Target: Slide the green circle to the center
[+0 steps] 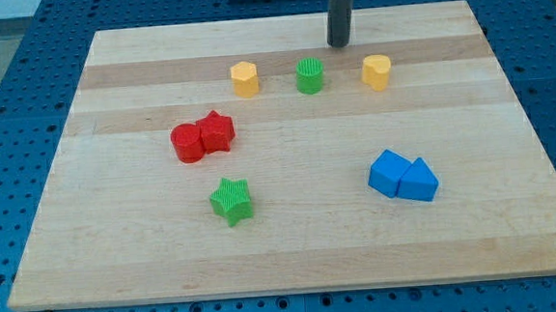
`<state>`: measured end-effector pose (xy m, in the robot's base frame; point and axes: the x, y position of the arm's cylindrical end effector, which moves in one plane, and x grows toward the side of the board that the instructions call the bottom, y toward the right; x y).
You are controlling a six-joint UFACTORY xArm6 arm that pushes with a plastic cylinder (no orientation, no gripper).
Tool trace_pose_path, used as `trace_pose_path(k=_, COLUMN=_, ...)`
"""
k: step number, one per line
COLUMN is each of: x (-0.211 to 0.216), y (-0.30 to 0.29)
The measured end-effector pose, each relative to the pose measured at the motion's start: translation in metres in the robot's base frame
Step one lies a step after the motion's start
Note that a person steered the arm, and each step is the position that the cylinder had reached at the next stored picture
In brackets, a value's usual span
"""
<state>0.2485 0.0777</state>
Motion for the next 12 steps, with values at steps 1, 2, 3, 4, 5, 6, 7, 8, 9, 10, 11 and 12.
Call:
trace_pose_path(k=1, x=0.005, y=-0.046)
trace_pose_path(k=2, x=0.010, y=-0.063)
trace_pose_path(k=3, x=0.011, y=-0.055)
trace_pose_path(k=4, x=0.024, y=-0.039)
trace_pose_path(k=5, x=0.028, y=-0.038)
trace_pose_path(k=6, x=0.066, y=-0.038)
trace_pose_path(k=7, x=0.093, y=-0.038)
trace_pose_path(k=8, x=0.108, y=-0.038)
trace_pose_path(k=9, x=0.113, y=-0.038)
trace_pose_path(k=10, x=0.113, y=-0.038)
trace_pose_path(k=11, x=0.114, y=-0.046)
trace_pose_path(k=12, x=0.125, y=-0.076)
